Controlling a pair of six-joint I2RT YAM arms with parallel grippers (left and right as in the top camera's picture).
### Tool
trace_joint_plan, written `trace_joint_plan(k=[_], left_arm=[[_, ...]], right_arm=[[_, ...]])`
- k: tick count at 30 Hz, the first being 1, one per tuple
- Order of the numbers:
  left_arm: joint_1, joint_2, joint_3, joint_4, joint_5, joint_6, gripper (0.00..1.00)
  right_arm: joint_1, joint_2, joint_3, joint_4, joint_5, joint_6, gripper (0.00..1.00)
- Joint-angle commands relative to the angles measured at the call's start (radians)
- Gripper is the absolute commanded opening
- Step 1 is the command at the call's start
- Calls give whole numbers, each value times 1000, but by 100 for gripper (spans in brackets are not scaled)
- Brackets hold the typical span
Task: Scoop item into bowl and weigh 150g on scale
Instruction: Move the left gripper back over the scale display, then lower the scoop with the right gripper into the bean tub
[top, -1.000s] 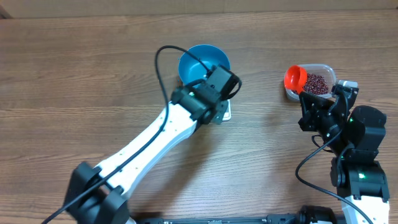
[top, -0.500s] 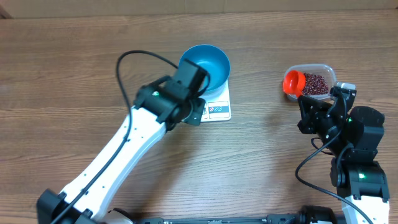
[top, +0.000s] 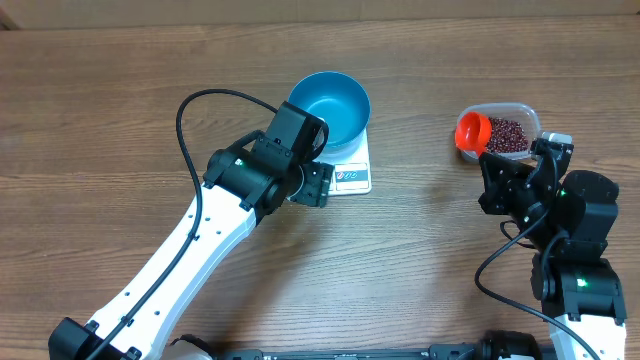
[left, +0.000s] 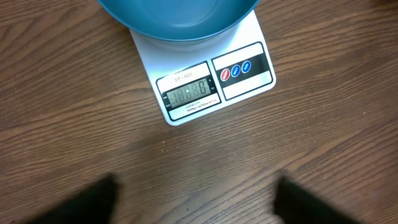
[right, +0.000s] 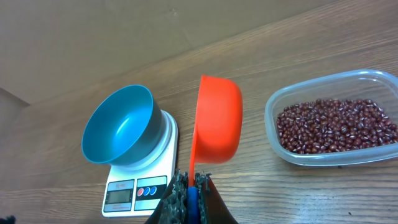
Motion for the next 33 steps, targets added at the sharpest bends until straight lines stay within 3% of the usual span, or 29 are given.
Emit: trace_joint_plan(k=[1, 14, 20, 26, 33], left_arm=[[1, -8, -7, -2, -12, 16, 99], [1, -8, -7, -1, -11, 15, 100], [1, -8, -7, -1, -11, 15, 100], [1, -8, -7, -1, -11, 15, 99], [1, -8, -7, -1, -11, 15, 100]], right_arm=[[-8, -4, 26, 9, 10, -9, 4], [-8, 17, 74, -20, 7, -57, 3], [-8, 172, 309, -208, 34, -158, 3], [-8, 408, 620, -450, 249, -244, 3], [-7, 638, 811, -585, 419, -259, 3]])
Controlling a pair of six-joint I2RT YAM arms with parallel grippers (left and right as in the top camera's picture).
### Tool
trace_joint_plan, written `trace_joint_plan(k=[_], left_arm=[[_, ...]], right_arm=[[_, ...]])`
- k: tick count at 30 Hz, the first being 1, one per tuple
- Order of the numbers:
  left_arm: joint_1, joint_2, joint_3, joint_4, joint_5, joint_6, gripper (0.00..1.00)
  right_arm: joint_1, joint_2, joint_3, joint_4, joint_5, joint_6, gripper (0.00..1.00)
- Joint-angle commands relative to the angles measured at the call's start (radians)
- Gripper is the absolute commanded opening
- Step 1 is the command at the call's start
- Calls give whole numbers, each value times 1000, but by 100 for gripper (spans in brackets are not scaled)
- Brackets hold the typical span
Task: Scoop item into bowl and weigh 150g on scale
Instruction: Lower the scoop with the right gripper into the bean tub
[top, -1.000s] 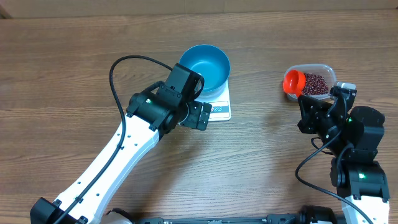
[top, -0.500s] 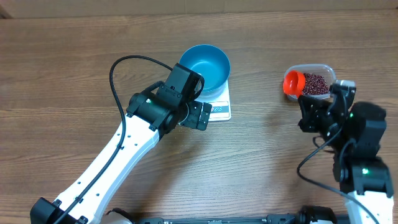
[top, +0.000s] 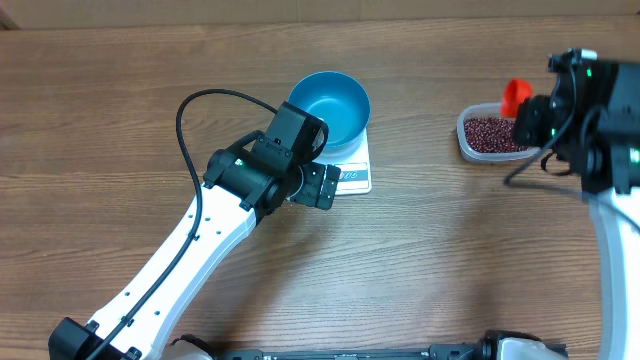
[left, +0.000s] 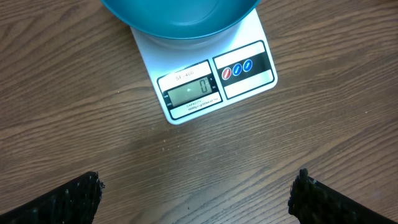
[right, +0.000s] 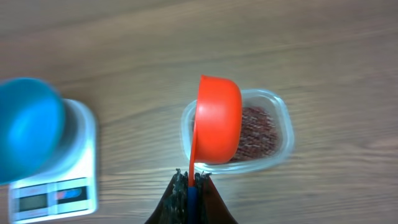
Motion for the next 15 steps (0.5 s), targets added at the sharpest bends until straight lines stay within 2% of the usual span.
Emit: trace_joint_plan(k=[1, 8, 15], left_arm=[[1, -8, -6, 1, -10, 14, 100], [1, -8, -6, 1, -10, 14, 99], [1, -8, -6, 1, -10, 14, 99]], right_arm=[[-2, 106, 61, -20, 137, -53, 3], [-1, 272, 61, -12, 312, -72, 3], [0, 362, 60, -1, 321, -146, 3]])
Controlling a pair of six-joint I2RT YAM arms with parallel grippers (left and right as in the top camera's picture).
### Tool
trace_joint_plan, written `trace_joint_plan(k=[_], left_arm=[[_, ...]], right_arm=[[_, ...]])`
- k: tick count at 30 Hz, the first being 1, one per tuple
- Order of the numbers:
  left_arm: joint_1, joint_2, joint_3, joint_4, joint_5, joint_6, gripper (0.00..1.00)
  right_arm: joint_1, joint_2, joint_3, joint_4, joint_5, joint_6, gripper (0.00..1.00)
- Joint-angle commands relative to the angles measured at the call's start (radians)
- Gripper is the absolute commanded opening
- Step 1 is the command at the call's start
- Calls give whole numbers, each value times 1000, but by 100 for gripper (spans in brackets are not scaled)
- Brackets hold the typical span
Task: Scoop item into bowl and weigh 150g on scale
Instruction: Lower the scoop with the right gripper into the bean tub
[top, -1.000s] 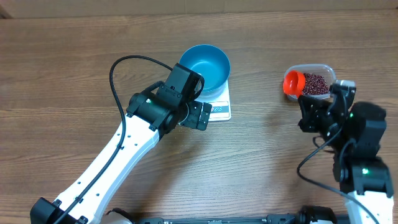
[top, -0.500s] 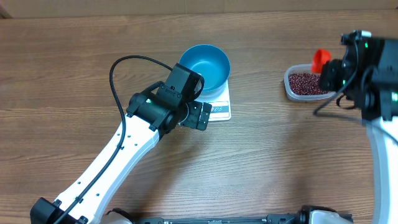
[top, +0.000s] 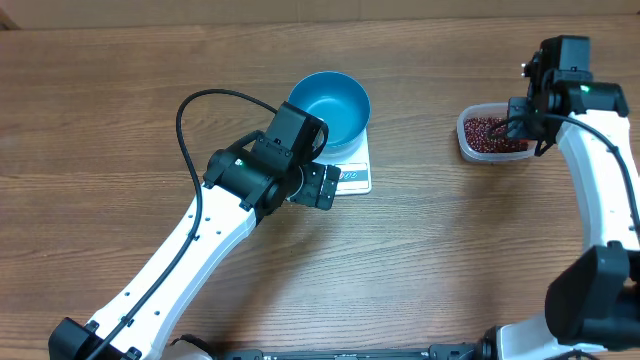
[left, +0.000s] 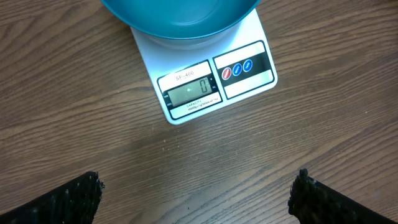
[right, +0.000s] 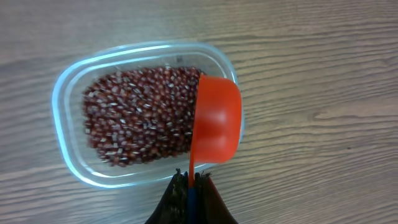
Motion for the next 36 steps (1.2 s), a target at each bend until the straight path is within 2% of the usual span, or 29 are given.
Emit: trace_joint_plan(k=[1, 36], left_arm=[[1, -8, -6, 2, -10, 14, 99], [1, -8, -6, 2, -10, 14, 99]], right_arm=[[0, 23, 22, 9, 38, -49, 3], [0, 134, -2, 49, -158, -97, 3]])
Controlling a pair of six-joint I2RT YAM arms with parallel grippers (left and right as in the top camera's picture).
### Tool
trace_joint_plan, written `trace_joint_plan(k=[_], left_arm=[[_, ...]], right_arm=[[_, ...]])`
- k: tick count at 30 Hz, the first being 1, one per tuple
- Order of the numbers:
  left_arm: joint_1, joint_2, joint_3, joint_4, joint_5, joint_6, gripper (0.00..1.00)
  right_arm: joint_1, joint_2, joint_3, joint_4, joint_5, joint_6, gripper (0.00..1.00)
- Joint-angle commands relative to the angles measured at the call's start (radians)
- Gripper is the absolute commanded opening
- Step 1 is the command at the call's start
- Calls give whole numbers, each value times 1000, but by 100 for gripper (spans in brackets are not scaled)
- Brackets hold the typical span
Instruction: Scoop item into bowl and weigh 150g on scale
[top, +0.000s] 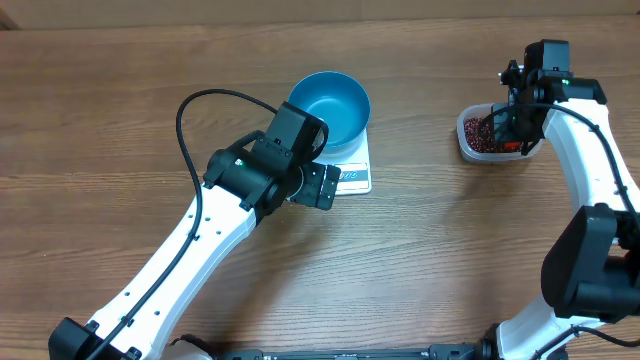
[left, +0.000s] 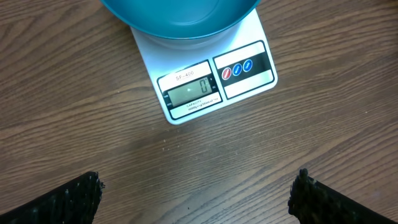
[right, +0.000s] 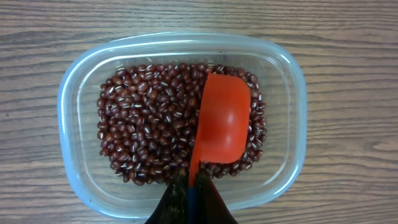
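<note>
An empty blue bowl (top: 330, 108) sits on a white scale (left: 205, 81) whose display reads 0. My left gripper (left: 196, 193) stands open just in front of the scale, nothing between its fingers. At the right, a clear tub (right: 298, 106) holds red beans (right: 149, 124). My right gripper (right: 189, 186) is shut on the handle of an orange scoop (right: 224, 124), which lies bottom-up on the beans inside the tub. In the overhead view the right gripper (top: 508, 125) covers the tub (top: 470, 140).
The wooden table (top: 450, 260) stretches around both arms. A black cable (top: 190, 105) loops above the left arm. The right arm's white link (top: 590, 170) runs down the right side.
My right gripper has come lower over the tub. The orange scoop, then above the tub's right rim, now rests among the beans. The left arm and scale are unchanged.
My right gripper first held the scoop beside the tub while the scale's display was settling. Then it held the scoop high above the tub and the display read 0. Then it was closer over the tub, and now the scoop is in the beans.
</note>
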Motion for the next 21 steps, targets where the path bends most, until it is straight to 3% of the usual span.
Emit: trace_joint_plan(k=[1, 21], left_arm=[[1, -8, -6, 2, -10, 14, 99], [1, -8, -6, 2, -10, 14, 99]], right_arm=[[0, 16, -2, 1, -39, -4, 4], [-2, 58, -2, -32, -199, -53, 3]])
